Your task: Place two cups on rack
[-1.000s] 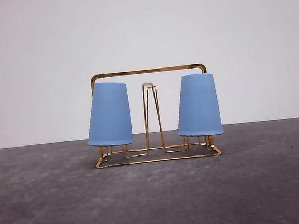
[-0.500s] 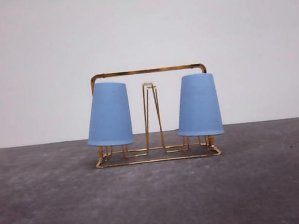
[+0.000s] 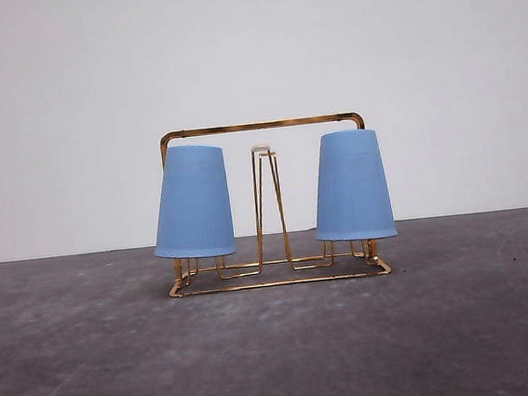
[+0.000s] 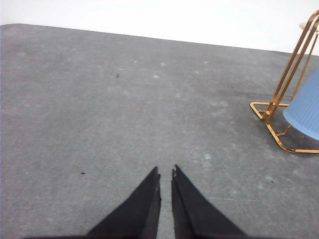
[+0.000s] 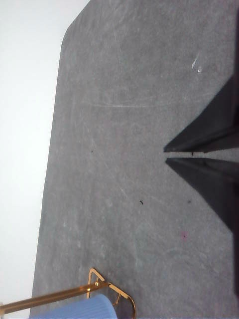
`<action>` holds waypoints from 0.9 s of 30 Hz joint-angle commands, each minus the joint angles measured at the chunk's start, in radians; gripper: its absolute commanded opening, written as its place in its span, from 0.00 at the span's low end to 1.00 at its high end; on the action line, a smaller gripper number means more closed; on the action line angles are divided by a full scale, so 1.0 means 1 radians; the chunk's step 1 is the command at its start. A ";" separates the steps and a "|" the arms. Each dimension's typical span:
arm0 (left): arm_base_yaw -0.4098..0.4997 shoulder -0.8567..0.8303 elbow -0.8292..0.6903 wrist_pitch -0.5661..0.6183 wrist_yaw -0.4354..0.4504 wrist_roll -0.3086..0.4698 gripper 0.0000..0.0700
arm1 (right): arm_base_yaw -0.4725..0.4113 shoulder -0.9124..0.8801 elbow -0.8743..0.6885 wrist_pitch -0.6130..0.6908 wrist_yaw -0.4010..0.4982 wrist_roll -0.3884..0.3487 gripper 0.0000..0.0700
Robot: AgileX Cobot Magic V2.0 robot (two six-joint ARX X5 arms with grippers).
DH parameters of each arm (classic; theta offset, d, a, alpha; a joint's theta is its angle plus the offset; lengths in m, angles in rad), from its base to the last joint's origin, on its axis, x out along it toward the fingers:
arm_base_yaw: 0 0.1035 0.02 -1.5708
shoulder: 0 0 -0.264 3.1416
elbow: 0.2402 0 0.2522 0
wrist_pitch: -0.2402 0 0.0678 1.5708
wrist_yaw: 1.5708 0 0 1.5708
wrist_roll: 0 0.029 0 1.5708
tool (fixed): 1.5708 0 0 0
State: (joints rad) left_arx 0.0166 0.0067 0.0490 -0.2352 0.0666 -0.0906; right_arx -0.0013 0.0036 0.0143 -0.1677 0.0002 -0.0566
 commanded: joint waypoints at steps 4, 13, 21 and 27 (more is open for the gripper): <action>0.001 0.000 -0.016 -0.004 0.001 0.000 0.03 | 0.000 0.000 -0.002 0.012 0.000 -0.009 0.02; 0.001 0.000 -0.016 -0.003 0.001 0.000 0.03 | 0.000 0.000 -0.002 0.012 0.000 -0.009 0.02; 0.001 0.000 -0.016 -0.004 0.001 0.000 0.03 | 0.000 0.000 -0.002 0.012 0.000 -0.010 0.02; 0.001 0.000 -0.016 -0.004 0.001 0.000 0.03 | 0.000 0.000 -0.002 0.012 0.000 -0.009 0.02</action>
State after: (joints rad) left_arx 0.0166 0.0067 0.0490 -0.2352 0.0666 -0.0906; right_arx -0.0013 0.0036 0.0143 -0.1676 0.0002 -0.0566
